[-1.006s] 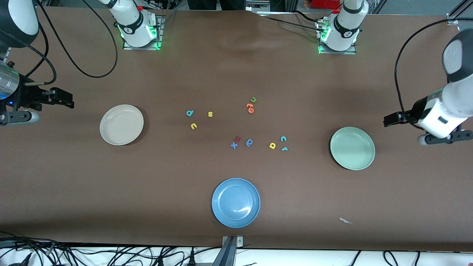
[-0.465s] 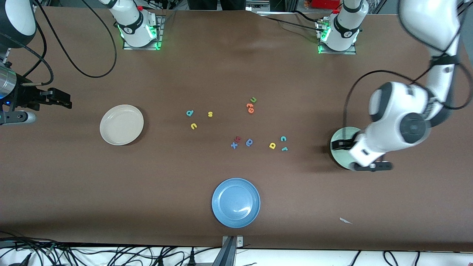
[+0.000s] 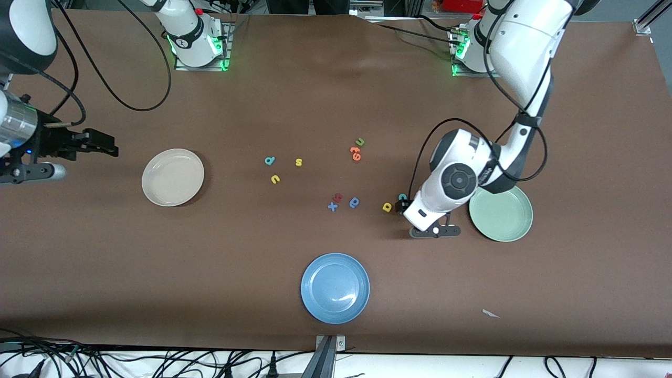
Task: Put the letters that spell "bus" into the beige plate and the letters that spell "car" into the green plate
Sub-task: 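Reach the left gripper to a teal letter while the right gripper reaches the teal p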
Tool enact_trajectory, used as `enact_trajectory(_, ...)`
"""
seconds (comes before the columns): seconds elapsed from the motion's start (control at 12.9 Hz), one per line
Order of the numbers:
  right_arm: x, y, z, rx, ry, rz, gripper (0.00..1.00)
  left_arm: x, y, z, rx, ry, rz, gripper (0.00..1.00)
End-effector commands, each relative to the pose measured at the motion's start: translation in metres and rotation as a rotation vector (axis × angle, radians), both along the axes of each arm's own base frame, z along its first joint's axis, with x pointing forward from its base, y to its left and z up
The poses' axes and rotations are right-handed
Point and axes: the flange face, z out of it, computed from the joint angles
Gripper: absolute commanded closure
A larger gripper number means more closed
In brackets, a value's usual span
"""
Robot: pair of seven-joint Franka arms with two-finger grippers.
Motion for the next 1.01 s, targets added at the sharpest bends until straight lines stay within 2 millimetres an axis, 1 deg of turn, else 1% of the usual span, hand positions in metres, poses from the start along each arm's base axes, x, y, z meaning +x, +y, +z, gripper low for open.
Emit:
enact_trajectory(0.0,0.010,0.032,-0.028,0.027,0.038,-0.018,0.00,-0.028,-0.016,-0.017,-0.004,-0.030,0.019,0.00)
enact_trajectory(0.08,0.013,0.049,-0.032,0.022,0.027,-0.019,0.00,-0.034,-0.020,-0.021,0.001,-0.022,0.018,0.00)
enact_trajectory(0.15,0.016,0.064,-0.043,0.019,0.023,-0.012,0.00,-0.038,-0.021,-0.026,-0.001,-0.027,0.020,0.00)
enact_trajectory(0.23,0.019,0.072,-0.054,0.015,0.028,-0.024,0.00,-0.048,-0.019,-0.034,-0.007,-0.038,0.017,0.00)
enact_trajectory(0.31,0.020,0.083,-0.068,0.013,0.032,-0.039,0.00,-0.059,-0.015,-0.039,-0.017,-0.060,0.015,0.00)
enact_trajectory(0.39,0.017,0.097,-0.083,0.018,0.025,-0.041,0.00,-0.067,-0.013,-0.038,-0.020,-0.067,0.011,0.03)
enact_trajectory(0.46,0.012,0.106,-0.100,0.020,0.009,-0.058,0.00,-0.067,-0.012,-0.037,-0.020,-0.069,0.014,0.04)
enact_trajectory(0.62,-0.007,0.134,-0.130,0.027,-0.024,-0.101,0.00,-0.068,-0.013,-0.038,-0.019,-0.066,0.014,0.11)
enact_trajectory(0.85,-0.028,0.162,-0.162,0.028,-0.029,-0.153,0.00,-0.069,-0.013,-0.041,-0.016,-0.061,0.013,0.32)
enact_trajectory(0.93,-0.033,0.168,-0.170,0.029,-0.032,-0.161,0.00,-0.069,-0.012,-0.043,-0.014,-0.058,0.015,0.36)
